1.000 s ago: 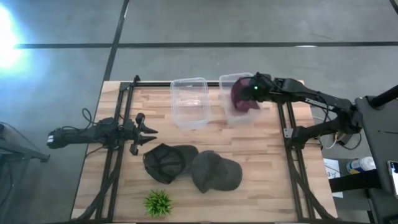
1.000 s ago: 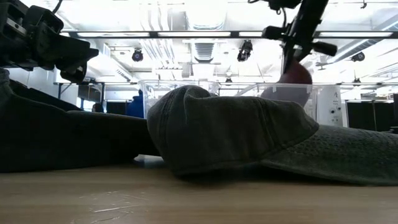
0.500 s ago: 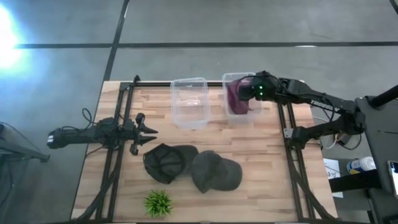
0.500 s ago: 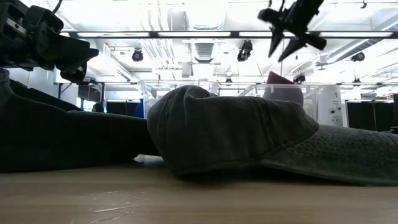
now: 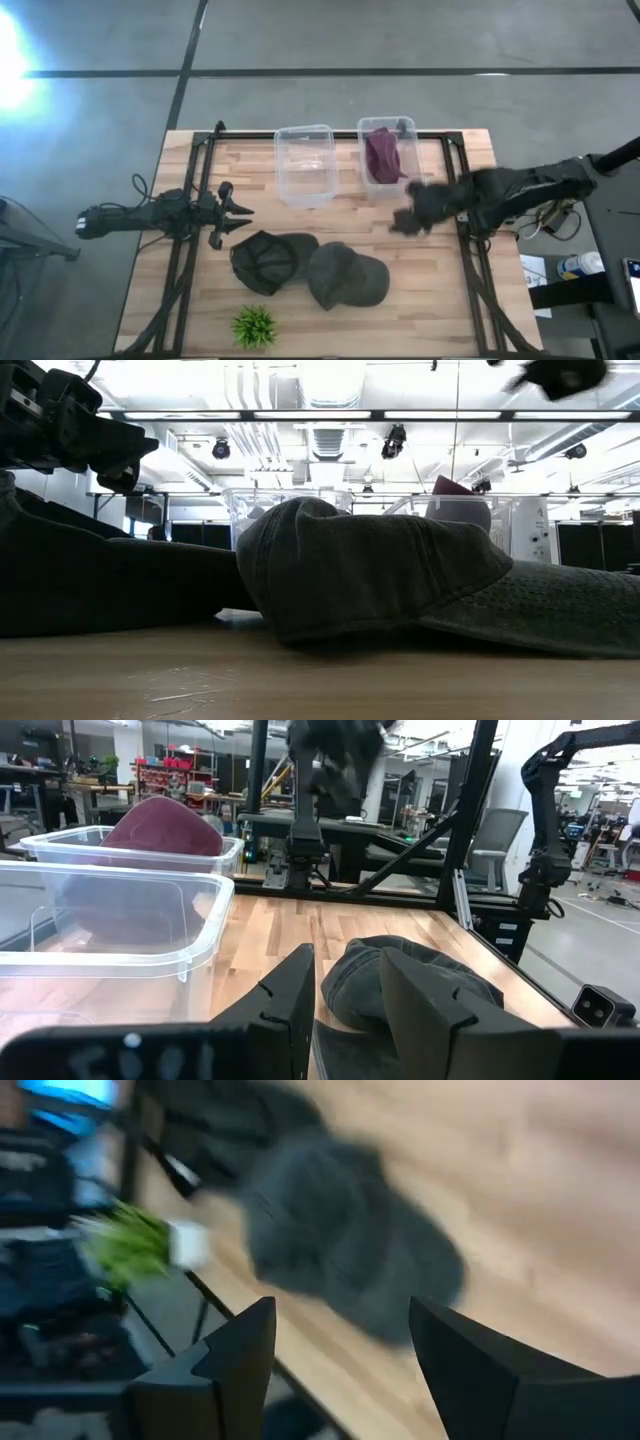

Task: Pick & Place hat
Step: Put the black cap into the left transparent bin

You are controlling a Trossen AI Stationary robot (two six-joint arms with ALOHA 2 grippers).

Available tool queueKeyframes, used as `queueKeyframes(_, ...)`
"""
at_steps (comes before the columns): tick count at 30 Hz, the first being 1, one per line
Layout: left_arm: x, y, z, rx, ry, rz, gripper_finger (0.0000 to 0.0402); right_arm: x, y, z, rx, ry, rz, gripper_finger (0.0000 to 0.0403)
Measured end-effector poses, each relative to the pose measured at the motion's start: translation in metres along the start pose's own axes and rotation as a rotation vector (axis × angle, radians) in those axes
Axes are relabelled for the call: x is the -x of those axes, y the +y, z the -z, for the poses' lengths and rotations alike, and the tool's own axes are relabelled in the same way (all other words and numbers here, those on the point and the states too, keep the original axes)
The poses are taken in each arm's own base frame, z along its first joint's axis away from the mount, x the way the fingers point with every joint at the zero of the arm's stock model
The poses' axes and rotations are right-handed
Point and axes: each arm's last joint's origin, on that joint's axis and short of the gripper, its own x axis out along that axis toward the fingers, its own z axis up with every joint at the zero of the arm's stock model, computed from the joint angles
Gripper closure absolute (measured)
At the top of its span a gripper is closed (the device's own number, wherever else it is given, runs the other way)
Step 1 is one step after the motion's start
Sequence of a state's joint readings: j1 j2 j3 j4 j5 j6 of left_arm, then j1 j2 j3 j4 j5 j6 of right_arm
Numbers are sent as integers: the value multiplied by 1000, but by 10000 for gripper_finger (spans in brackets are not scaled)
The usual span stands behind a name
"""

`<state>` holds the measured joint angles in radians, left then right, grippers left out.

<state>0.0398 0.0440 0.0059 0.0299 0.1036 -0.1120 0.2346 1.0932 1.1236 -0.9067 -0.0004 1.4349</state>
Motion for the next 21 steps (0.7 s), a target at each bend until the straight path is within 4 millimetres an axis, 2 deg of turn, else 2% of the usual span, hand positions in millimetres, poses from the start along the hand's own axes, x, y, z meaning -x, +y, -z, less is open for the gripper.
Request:
queueKeyframes(3,0,0,0,0,-1,0,291,-28,-13,29,-65,50,71,179)
queueKeyframes(6,0,0,0,-1,-1,-2,291,-57,-35,54,-127,46,113,179)
queueKeyframes(11,0,0,0,-1,-2,-8,291,-94,-74,82,-257,30,39,179)
queueKeyframes(16,0,0,0,-1,-3,-8,291,-117,-104,92,-313,-49,-98,179)
queueKeyframes(21,0,0,0,-1,-4,-9,291,-131,-118,97,-302,40,-45,179)
